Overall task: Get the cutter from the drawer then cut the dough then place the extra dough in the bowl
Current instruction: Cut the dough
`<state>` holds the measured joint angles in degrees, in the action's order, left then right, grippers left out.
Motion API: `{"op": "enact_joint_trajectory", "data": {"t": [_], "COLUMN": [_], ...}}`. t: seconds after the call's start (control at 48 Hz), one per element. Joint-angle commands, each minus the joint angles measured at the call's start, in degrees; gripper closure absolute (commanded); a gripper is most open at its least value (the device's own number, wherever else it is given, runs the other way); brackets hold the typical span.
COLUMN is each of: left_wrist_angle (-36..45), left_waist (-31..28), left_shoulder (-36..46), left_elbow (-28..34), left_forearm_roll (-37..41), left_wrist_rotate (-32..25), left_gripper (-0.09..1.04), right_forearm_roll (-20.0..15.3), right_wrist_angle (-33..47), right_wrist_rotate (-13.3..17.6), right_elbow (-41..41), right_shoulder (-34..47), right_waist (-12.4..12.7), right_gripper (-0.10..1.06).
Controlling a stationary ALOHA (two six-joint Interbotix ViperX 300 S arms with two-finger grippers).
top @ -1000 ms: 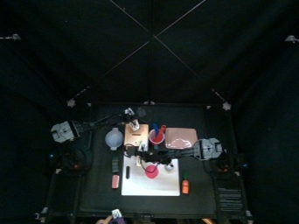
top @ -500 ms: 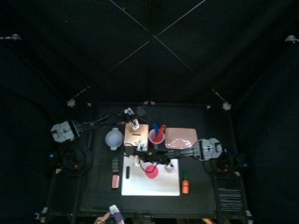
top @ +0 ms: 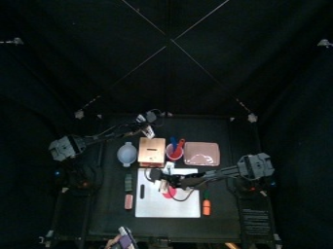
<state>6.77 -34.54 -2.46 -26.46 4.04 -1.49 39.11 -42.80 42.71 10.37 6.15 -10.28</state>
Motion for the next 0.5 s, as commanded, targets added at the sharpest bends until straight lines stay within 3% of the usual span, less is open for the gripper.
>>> {"op": "enact_joint_trajectory", "data": {"t": [0.021, 0.271, 0.5], "left_wrist_angle": [-5.89, -19.86, -32.61], "left_waist": [0.18, 5.1, 13.97], "left_shoulder": [4.04, 10.72, 15.91], "left_elbow": [-1.14, -9.67, -18.19], "left_forearm_roll": [-0.18, -3.34, -3.52], "left_wrist_rotate": [-0.09, -0.26, -0.26], "left_gripper": [0.51, 0.51, 0.51], "right_forearm_roll": [-2.2, -11.07, -15.12], "right_wrist_angle": [-3.6, -6.68, -3.69], "right_wrist_rotate": [0.09, -0.09, -0.09], "right_elbow": [2.37, 9.84, 14.77], "right_shoulder": [-6.86, -10.63, -12.13], "right_waist": [-1.67, -2.2, -2.37], "right_gripper": [0.78, 0.74, 0.67]}}
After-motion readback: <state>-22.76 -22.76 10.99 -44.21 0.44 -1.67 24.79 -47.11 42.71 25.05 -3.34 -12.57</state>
